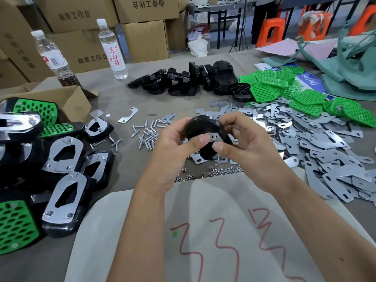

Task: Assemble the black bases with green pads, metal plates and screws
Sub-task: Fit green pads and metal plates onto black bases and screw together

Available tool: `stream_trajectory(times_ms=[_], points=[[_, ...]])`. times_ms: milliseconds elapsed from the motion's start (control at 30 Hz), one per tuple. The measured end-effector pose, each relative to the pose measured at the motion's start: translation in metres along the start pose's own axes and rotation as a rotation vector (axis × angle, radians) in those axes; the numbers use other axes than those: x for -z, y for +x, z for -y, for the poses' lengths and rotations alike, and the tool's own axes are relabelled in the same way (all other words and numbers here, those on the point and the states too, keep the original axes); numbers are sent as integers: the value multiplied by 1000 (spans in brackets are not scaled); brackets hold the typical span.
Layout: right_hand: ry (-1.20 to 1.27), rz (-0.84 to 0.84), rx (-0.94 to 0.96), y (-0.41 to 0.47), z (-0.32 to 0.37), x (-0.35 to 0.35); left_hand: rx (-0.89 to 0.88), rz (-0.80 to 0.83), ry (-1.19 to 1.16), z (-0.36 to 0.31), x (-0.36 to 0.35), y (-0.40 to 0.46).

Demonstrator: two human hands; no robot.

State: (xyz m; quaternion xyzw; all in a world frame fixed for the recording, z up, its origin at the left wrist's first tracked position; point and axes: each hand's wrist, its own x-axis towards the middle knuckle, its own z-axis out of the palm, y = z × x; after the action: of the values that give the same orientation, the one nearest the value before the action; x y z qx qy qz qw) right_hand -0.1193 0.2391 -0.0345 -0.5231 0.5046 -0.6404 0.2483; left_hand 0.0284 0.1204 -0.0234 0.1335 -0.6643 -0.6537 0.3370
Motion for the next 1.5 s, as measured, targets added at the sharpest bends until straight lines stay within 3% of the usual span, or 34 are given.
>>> stream_trajectory(times_ms=[300, 500, 667, 967, 1233, 1500], points=[[58, -16, -27, 2, 0, 0, -88, -60, 141, 0, -8, 3], [114, -52, -3, 3, -2, 1, -101, -90, 1, 0, -17, 1], [314, -88, -13, 5, 0, 1, -119, -131, -131, 0, -12, 1], [417, -18, -89, 3, 0, 3, -116, -113, -64, -3, -4, 0], [360, -104, -223, 1, 5, 2, 51, -120, -133, 0, -3, -2], [297, -272, -342, 3, 1, -6, 127, -241, 48, 7, -21, 3]])
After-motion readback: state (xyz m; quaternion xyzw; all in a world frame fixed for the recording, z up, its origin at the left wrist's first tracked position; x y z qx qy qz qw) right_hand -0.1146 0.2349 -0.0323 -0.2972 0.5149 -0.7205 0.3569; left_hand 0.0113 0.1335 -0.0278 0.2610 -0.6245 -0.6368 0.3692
